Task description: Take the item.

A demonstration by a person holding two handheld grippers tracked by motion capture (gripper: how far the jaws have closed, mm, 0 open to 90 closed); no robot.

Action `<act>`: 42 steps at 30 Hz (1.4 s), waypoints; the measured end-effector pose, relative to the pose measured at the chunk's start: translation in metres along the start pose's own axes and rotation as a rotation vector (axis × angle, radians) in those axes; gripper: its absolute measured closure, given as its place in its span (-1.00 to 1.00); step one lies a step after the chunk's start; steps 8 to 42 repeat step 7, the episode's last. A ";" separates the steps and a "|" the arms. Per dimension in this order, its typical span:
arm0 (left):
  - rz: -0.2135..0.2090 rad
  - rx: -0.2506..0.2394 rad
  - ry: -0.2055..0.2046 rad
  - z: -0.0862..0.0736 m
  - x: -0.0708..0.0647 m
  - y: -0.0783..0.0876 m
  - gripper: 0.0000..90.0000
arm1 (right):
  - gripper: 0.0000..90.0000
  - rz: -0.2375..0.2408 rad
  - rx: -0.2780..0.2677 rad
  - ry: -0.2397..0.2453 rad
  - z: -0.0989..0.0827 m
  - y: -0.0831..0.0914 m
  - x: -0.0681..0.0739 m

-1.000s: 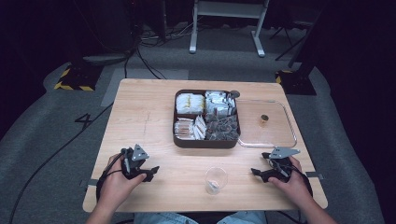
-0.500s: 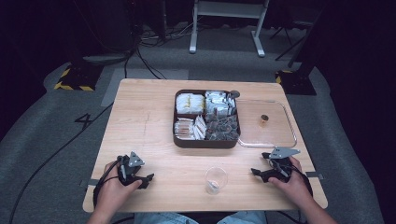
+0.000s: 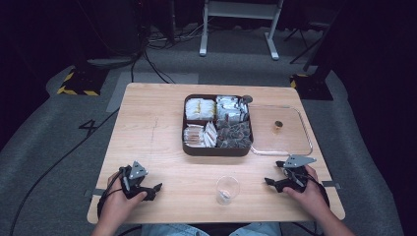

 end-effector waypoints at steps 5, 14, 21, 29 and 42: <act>0.005 -0.004 0.007 0.000 0.000 0.000 -0.78 | -0.72 0.001 0.000 0.002 0.000 0.000 0.000; 0.006 -0.003 0.009 0.000 0.000 0.000 -0.78 | -0.72 0.001 -0.001 0.003 0.000 0.000 0.000; 0.006 -0.003 0.009 0.000 0.000 0.000 -0.78 | -0.72 0.001 -0.001 0.003 0.000 0.000 0.000; 0.006 -0.003 0.009 0.000 0.000 0.000 -0.78 | -0.72 0.001 -0.001 0.003 0.000 0.000 0.000; 0.006 -0.003 0.009 0.000 0.000 0.000 -0.78 | -0.72 0.001 -0.001 0.003 0.000 0.000 0.000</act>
Point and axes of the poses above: each handheld gripper's, and its own axes: y roughly backward along the jaws, z roughly out of its top, x roughly to its left, the point moved 9 cm from there along -y, roughly forward along the jaws, and after that the axes turned 13 degrees about -z, right-handed, at the moved point
